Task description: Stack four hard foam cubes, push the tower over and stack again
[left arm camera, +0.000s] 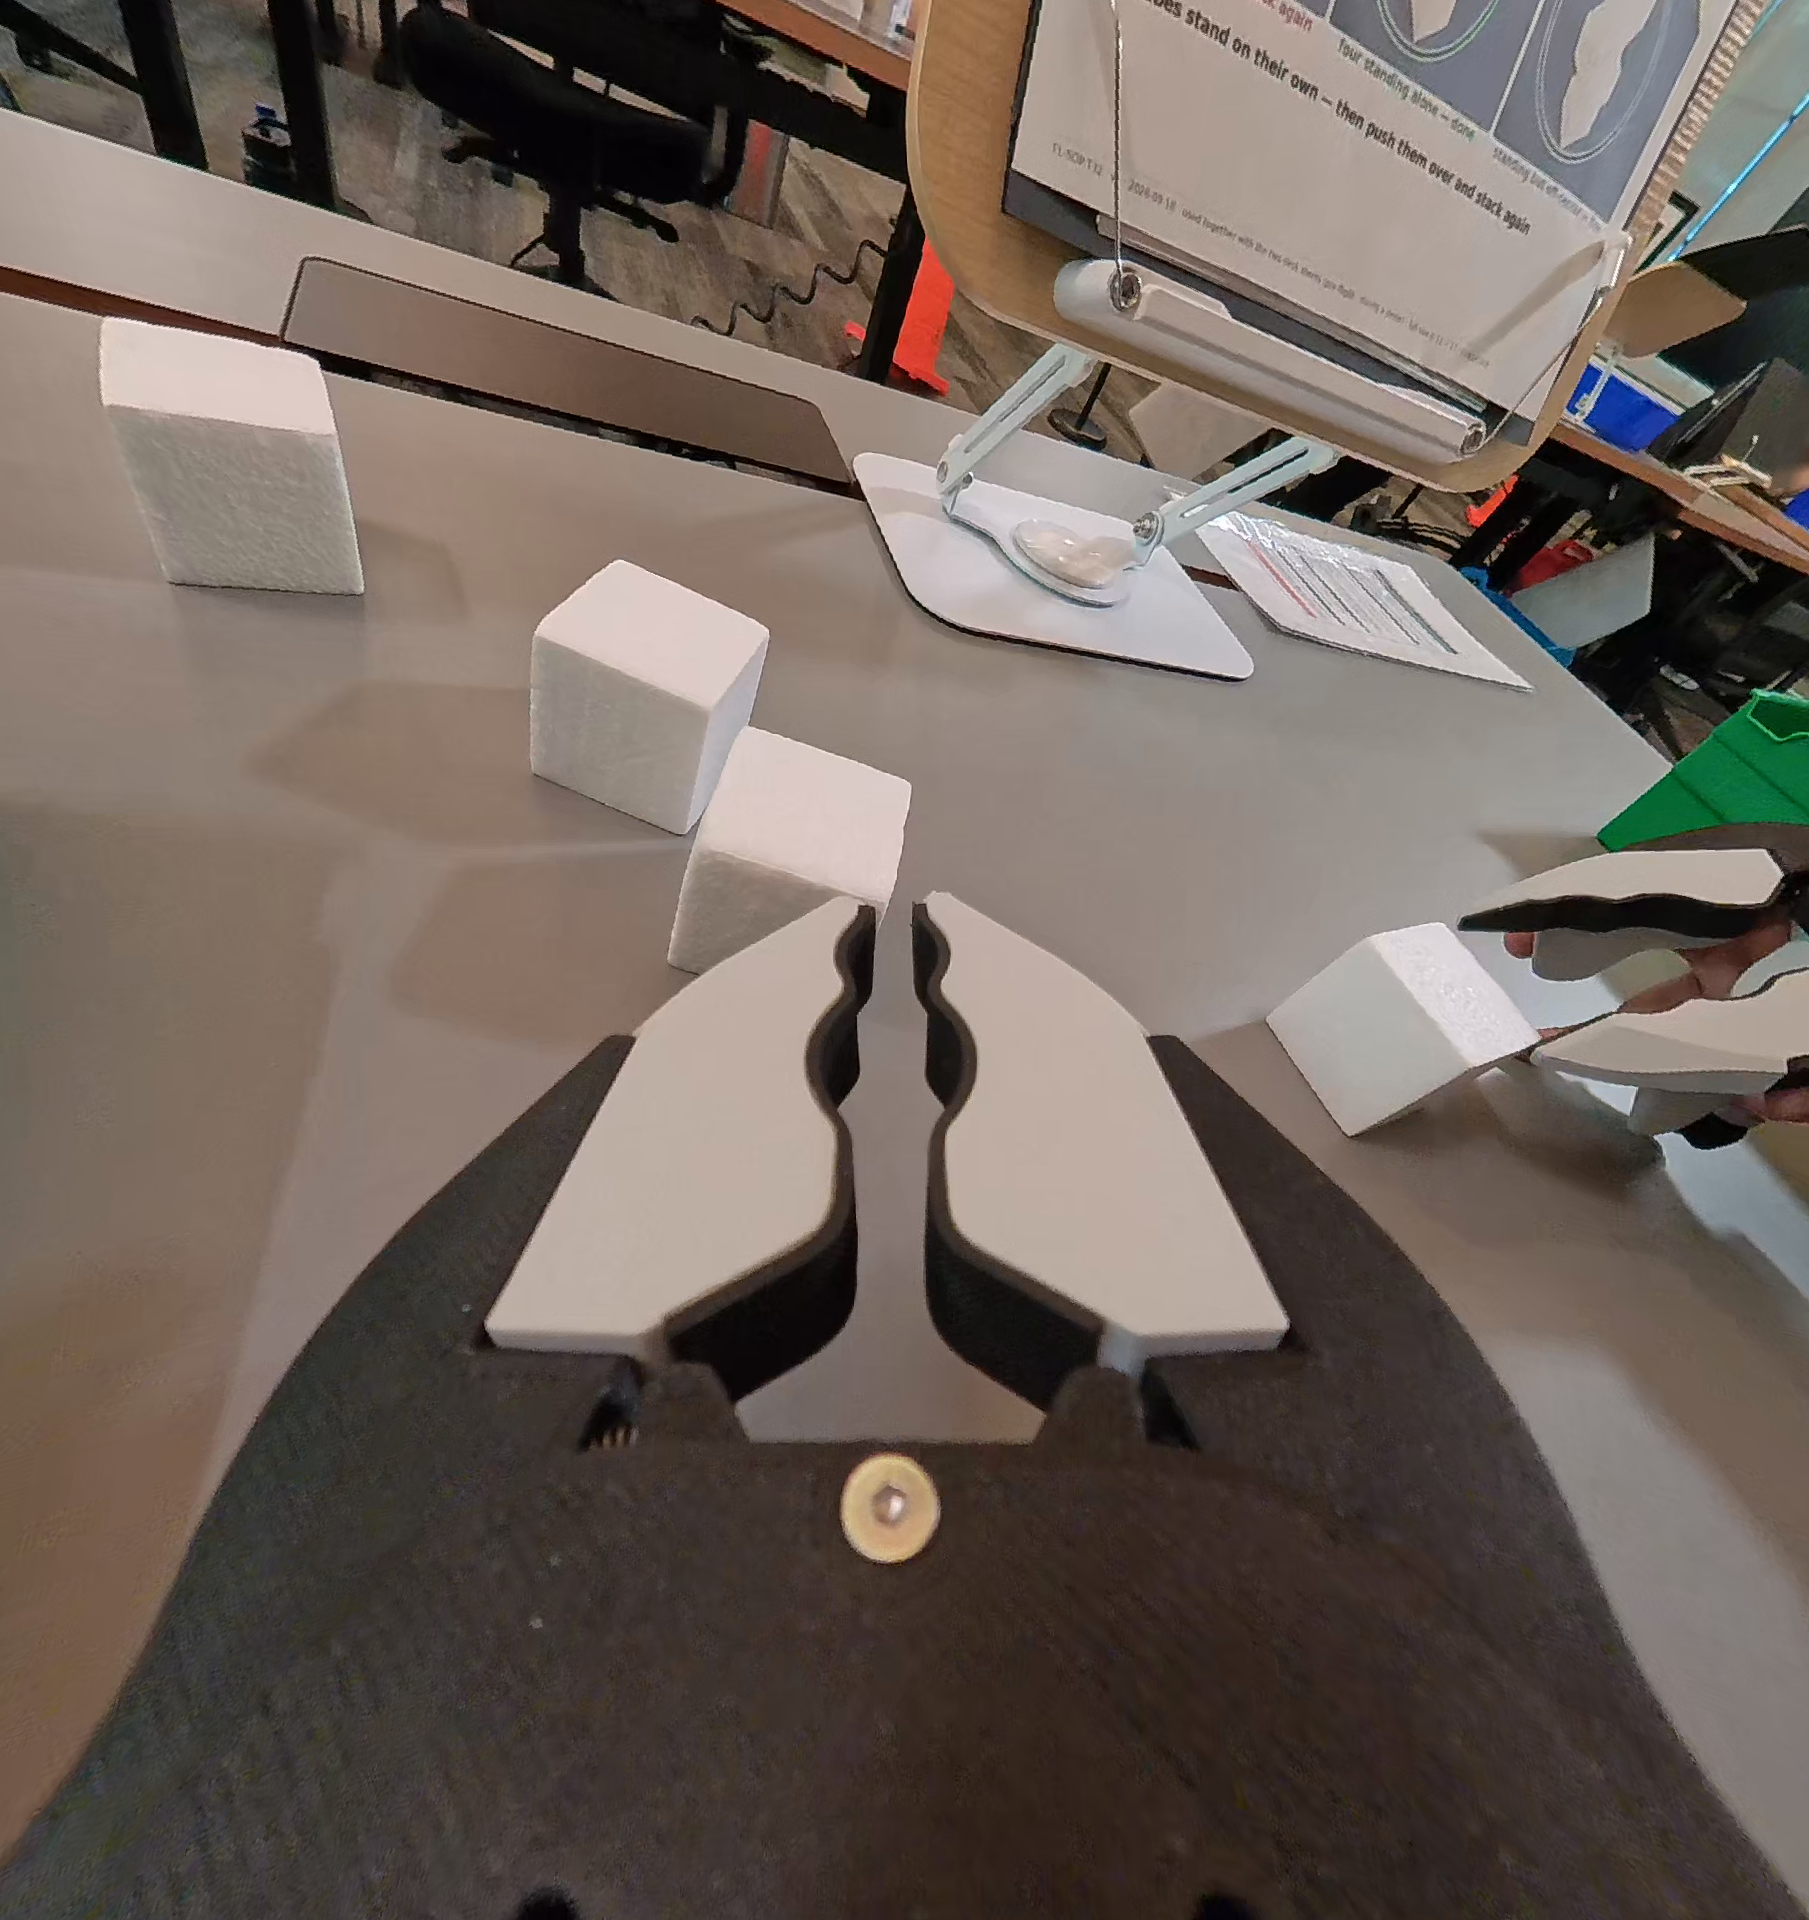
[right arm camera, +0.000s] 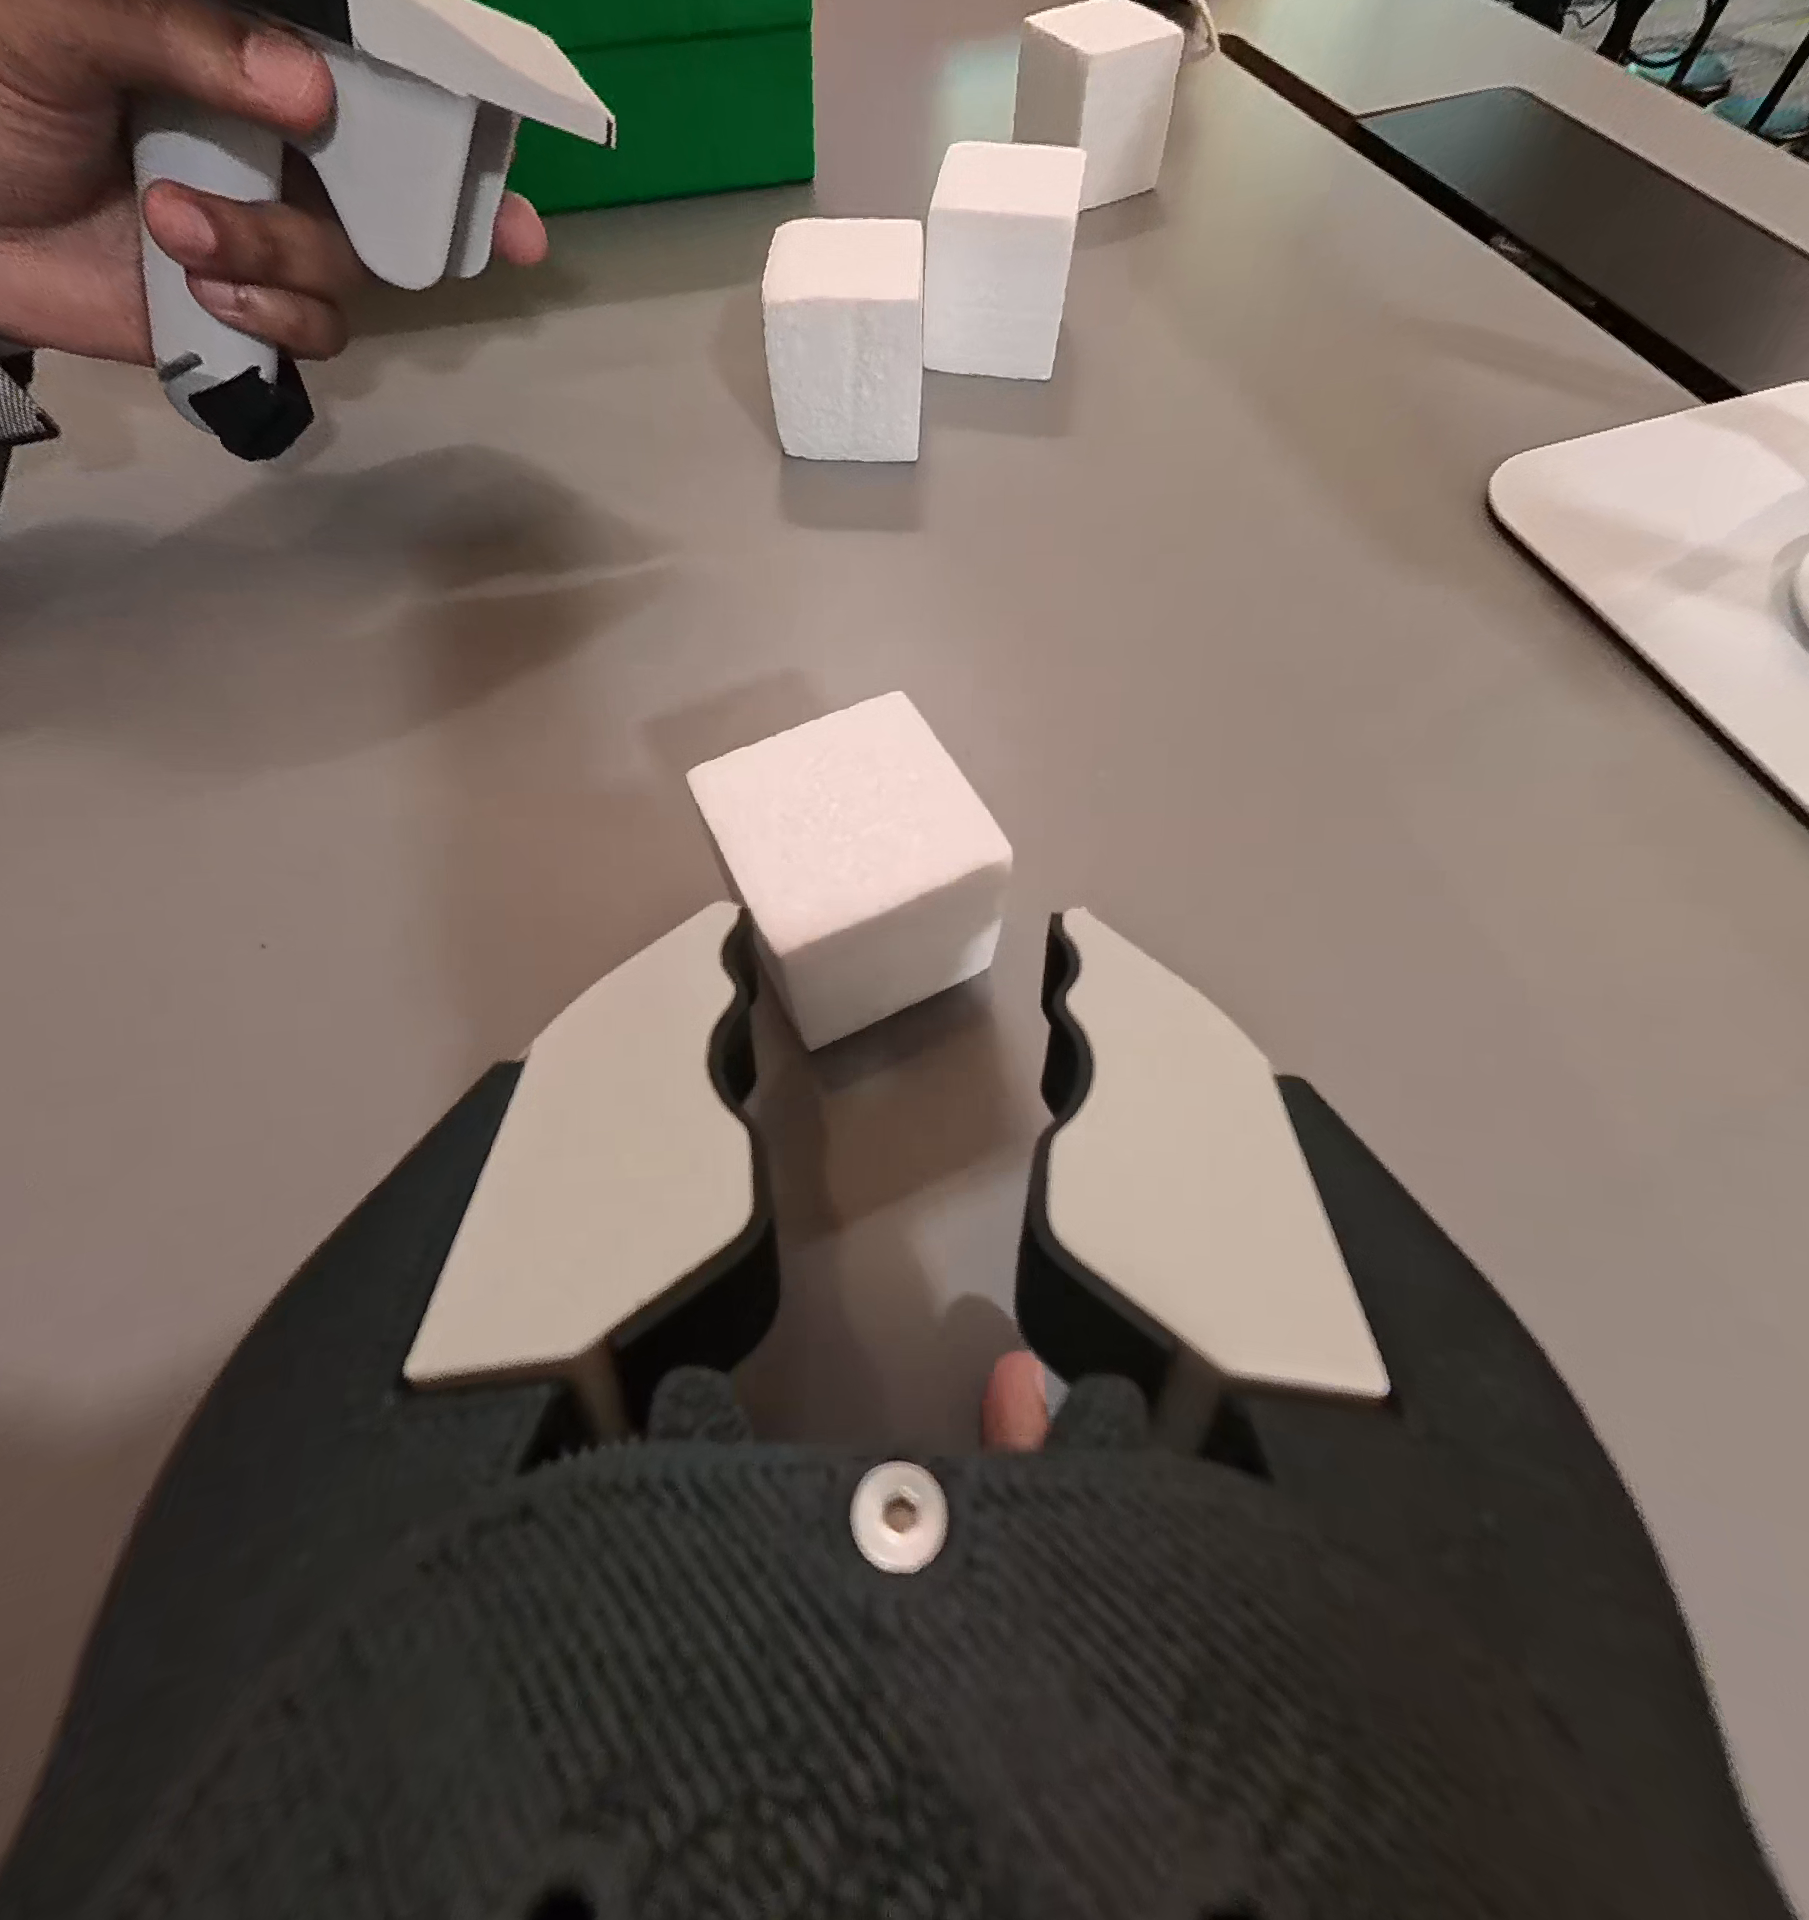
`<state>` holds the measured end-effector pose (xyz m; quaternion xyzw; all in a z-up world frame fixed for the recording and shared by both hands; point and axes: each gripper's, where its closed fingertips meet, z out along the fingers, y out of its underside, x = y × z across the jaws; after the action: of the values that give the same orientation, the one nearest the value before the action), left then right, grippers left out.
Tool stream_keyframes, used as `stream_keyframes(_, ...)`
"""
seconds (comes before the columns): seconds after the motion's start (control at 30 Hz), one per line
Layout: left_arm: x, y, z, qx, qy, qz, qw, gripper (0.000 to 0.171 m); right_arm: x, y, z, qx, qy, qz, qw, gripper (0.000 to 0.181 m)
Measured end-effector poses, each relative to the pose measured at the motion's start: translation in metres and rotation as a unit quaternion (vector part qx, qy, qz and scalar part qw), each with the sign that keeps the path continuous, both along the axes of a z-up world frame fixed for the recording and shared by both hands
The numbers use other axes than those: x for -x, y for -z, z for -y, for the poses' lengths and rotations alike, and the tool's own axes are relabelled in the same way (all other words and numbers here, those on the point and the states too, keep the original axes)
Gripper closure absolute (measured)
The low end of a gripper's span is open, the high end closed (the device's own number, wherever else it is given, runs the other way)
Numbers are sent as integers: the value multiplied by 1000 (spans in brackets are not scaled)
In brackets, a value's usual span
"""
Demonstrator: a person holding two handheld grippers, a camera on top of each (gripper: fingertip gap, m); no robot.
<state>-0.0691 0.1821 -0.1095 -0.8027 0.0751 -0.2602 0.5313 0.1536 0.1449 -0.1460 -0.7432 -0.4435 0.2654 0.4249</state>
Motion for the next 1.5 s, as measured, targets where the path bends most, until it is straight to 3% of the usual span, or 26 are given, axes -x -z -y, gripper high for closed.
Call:
stream_keyframes(0.5,-4,4,1,8,8,-3,1000,163,4,2,5,-2,-14,11,1000,130)
stream_keyframes(0.73,-5,5,1,10,11,-3,1000,163,11,-16,-1,-66,1,-20,998,114)
stream_keyframes(0.93,-8,5,2,12,15,-2,1000,163,22,3,-1,-43,-12,22,999,101)
stream_keyframes(1.23,-7,6,2,14,16,-1,1000,162,20,10,-2,-45,-6,42,998,122)
stream_keyframes(1.5,-7,6,2,15,17,-4,1000,162,11,3,-9,-58,24,40,997,122)
